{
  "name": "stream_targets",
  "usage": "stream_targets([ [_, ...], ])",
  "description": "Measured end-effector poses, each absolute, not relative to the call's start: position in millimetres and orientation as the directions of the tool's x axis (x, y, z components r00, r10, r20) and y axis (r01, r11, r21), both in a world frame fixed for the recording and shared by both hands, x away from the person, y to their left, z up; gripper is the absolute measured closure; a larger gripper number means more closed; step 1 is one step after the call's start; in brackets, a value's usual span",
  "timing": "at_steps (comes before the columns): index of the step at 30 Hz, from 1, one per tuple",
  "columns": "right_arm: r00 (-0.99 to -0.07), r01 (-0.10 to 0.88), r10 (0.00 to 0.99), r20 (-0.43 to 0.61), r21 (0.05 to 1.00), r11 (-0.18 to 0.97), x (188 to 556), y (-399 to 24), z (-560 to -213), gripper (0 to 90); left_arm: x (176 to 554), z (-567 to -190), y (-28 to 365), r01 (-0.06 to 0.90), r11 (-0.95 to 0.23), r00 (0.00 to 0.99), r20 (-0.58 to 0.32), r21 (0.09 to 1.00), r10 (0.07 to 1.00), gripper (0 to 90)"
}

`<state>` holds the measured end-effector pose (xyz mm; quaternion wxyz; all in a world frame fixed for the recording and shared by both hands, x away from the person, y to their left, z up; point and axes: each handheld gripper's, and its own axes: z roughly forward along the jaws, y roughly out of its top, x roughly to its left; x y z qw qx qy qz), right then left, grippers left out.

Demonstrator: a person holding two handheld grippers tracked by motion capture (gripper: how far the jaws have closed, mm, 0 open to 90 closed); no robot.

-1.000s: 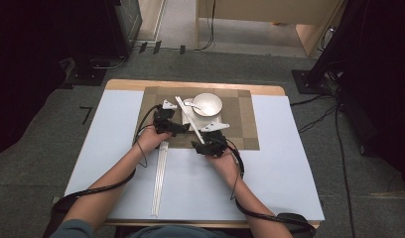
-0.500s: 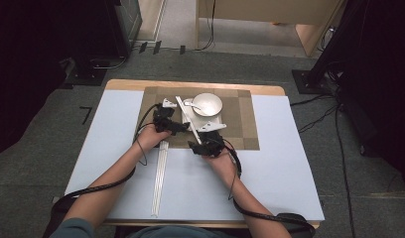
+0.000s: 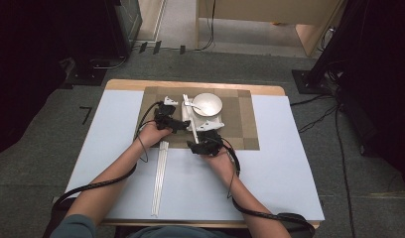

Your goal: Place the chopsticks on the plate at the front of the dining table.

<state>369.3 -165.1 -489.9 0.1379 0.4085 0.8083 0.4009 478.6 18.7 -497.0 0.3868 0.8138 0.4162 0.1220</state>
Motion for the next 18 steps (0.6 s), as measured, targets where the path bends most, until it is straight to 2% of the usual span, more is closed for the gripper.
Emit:
stream_targets([
  [18, -0.637, 0.540, 0.764, 0.105, 0.768, 0.345, 367.7, -164.6, -490.5, 41.7, 478.7, -497.0, 18.9, 0.582, -0.356, 0.626, -0.124, 0.731, 0.770, 0.6],
])
